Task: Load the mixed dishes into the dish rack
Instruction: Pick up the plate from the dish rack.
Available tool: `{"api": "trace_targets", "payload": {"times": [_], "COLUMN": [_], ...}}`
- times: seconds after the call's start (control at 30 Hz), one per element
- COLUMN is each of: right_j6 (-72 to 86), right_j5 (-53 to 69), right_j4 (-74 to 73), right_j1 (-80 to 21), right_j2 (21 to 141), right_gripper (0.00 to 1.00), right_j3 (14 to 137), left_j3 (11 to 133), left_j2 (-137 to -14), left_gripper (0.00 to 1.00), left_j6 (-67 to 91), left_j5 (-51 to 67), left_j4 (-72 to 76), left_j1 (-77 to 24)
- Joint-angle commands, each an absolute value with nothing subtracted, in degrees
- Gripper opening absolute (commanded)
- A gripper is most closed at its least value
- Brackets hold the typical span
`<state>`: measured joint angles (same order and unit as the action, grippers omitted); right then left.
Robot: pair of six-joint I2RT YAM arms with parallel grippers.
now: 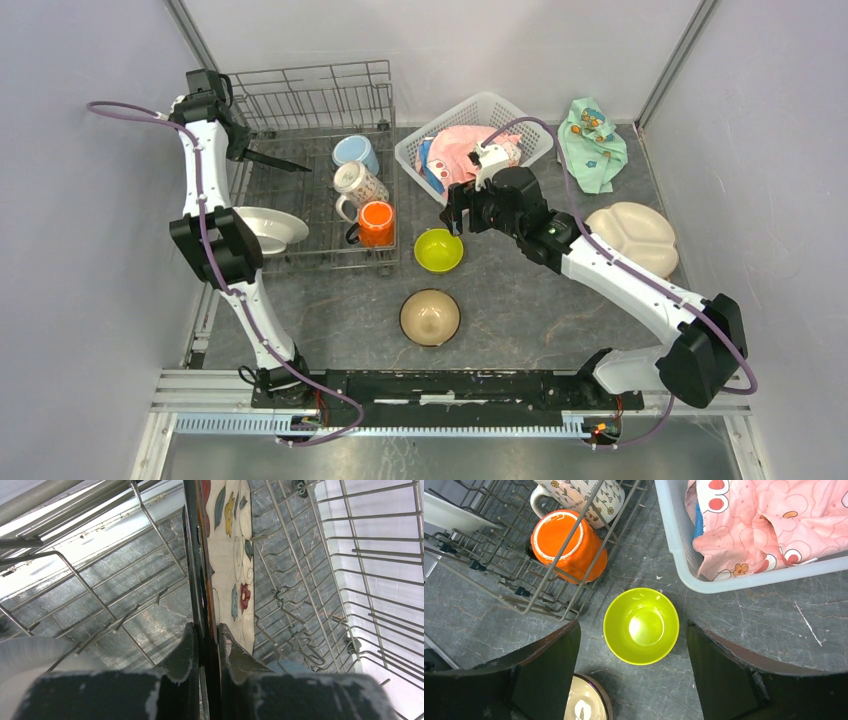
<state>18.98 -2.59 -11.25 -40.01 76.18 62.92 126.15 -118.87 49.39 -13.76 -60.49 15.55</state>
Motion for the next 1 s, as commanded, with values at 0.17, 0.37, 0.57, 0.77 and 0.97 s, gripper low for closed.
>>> {"api": "trace_targets", "payload": {"times": [0.17, 0.37, 0.57, 0.77, 0.97], "right_j6": [18.06, 17.76, 17.49, 17.76, 17.41], "right_j5": [-2.5, -2.43, -2.87, -3.1, -3.29], "right_j4": [-8.52, -8.7, -9.03, -8.92, -8.87], "right_j1": [-39.86, -39.82, -39.82, -39.87, -39.8], "right_j2": [74.01, 73.53, 73.35, 73.28, 72.78], "right_gripper": [0.83, 0.83, 0.83, 0.83, 0.83], "right_j3": [62.19, 61.74, 61.97, 61.75, 61.43], "left_j3": [132.66, 132.32, 132.88, 136.15, 138.65], "left_j2": [-108.77, -108.15, -108.52, -110.32, -111.17], "left_gripper": [0.1, 0.05, 0.02, 0.02, 0.02], "left_j6": [36.37, 44.01, 49.06, 55.32, 55.61], "left_j5": [-5.66, -12.22, -17.56, -18.14, -19.84], "left_j4": [-39.87, -42.12, -43.4, -45.67, -45.92], "left_j1": [14.27, 14.35, 14.28, 14.21, 14.01]}}
